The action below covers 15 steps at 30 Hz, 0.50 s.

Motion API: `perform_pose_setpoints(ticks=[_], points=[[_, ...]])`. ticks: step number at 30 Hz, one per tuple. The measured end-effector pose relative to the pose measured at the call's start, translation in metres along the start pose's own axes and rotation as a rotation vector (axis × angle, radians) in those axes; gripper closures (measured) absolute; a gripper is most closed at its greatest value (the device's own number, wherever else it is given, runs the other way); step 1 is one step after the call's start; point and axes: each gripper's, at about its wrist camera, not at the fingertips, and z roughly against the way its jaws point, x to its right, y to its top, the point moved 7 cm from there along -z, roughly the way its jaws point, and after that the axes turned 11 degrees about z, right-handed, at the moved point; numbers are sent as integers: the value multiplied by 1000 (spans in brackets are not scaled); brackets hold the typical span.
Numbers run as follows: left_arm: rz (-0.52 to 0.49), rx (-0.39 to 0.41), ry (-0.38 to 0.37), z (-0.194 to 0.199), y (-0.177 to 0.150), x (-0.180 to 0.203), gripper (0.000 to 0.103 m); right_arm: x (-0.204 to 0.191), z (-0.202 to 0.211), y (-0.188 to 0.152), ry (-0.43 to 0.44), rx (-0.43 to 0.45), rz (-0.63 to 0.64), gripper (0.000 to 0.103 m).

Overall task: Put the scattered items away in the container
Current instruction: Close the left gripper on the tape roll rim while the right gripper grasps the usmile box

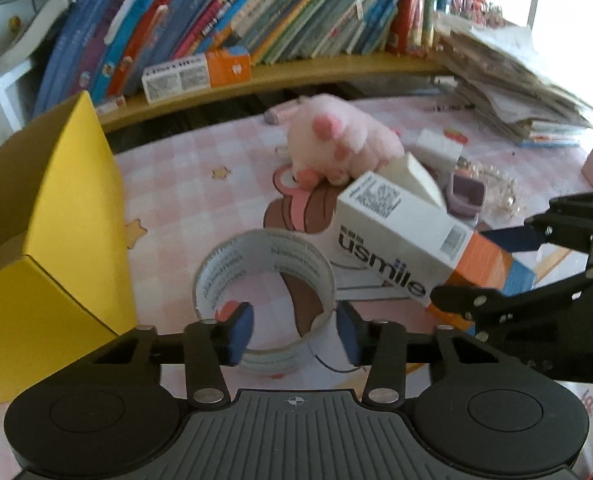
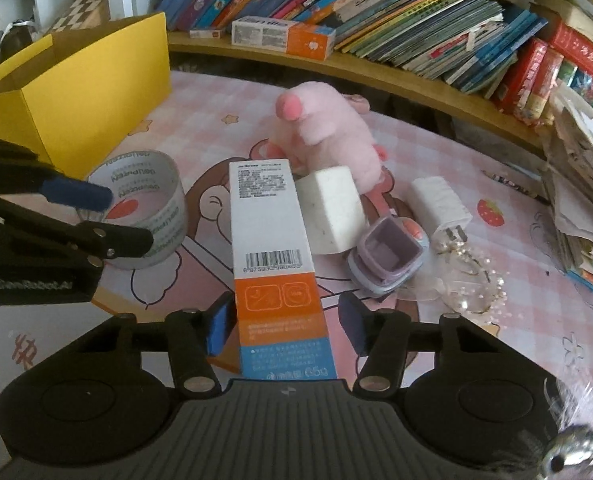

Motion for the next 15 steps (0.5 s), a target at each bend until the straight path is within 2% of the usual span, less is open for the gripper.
perform_pose_setpoints(ticks=[5,7,11,13,15], points=[[-53,-8,10,-8,-2,3,68,-4,-8,2,21,-11,11,56],[-62,-9,11,-10,-3,4,76,-5,-10,3,18,-13,22,57],[-86,-7,4,-11,-5,7,85,-5,-12,4,20,-17,28,59],[-98,-11,-12,-10,-7,10,95,-5,-11,4,29,-15,27,61],[-102,-13,-17,-9,-8,10,96,-6,-10,3,44,-13,24,64]])
